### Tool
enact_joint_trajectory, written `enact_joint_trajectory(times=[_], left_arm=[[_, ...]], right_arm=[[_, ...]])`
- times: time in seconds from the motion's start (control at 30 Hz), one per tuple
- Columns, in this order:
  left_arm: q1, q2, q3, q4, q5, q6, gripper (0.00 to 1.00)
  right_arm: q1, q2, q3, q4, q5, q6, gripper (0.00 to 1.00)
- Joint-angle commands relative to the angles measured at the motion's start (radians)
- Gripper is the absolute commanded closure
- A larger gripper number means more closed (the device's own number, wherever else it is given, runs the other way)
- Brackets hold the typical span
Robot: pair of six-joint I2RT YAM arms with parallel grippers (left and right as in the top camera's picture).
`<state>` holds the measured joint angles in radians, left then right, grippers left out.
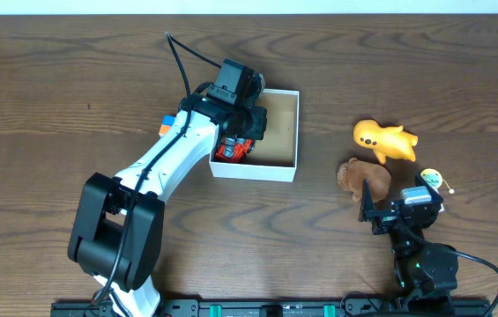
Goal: Pack container
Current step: 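Lower the truck into the box's left side and open the left gripper, then move the left gripper back to the Rubik's cube and grasp it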
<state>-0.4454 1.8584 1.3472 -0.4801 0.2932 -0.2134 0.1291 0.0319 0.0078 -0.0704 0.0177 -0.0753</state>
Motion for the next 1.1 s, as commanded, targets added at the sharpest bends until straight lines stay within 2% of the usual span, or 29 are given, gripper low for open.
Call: enact_joint_trajectory(times=[0.0,0.13,0.63,1.07], left_arm=[[0.001,0.001,0.024,-0.031,0.009,-0.01,0.94],[0.001,0.001,0.024,-0.064,-0.003,-0.009,0.94],[0.001,0.001,0.024,-0.065,-0.24,-0.009,0.94],[0.0,0.0,0.024,-0.113,-0.257,-0.009,0.94]], right_arm=[[-0.005,-0.002,-0.002,-0.004,0.001,0.015,0.01],[-0.005,-0.002,-0.002,-0.004,0.001,0.015,0.01],[-0.005,-0.002,-0.002,-0.004,0.0,0.015,0.01],[-0.005,-0.002,-0.002,-0.004,0.001,0.015,0.01]])
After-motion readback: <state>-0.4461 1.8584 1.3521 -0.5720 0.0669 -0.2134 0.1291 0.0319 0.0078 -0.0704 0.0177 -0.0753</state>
